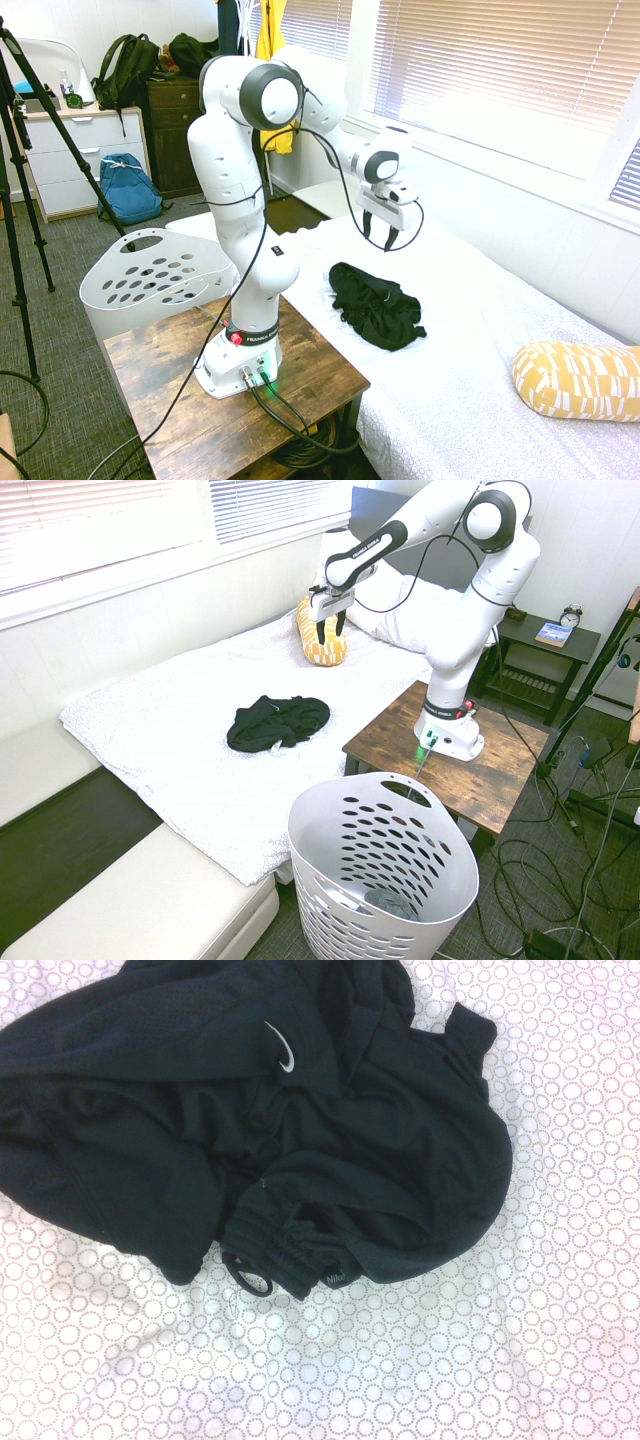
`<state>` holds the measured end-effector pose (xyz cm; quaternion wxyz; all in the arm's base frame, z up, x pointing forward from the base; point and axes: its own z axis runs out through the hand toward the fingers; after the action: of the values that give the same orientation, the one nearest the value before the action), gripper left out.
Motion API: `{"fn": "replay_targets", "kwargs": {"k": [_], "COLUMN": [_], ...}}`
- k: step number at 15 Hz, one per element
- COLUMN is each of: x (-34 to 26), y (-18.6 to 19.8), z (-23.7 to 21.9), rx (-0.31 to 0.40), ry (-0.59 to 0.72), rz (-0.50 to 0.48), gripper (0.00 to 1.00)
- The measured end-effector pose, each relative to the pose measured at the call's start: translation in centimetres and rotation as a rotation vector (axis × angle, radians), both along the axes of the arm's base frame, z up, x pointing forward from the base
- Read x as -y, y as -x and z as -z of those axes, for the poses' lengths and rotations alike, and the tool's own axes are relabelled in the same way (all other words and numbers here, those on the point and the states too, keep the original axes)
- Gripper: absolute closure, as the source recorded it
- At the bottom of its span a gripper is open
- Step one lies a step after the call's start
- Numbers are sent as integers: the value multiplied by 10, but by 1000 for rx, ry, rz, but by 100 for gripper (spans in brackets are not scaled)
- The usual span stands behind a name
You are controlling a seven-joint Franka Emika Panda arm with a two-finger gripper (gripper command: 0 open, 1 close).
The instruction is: Put my clothes in the laundry bag
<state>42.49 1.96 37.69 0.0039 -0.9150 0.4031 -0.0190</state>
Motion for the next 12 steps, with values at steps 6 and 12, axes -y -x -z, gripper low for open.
{"fn": "replay_targets", "kwargs": {"k": [6,12], "x": [-24,-69], "y": [-54,-148], "z": [5,121], "rx": [58,4], "ry": [5,76], "rz": [-47,-176], "gripper": [0,0]}}
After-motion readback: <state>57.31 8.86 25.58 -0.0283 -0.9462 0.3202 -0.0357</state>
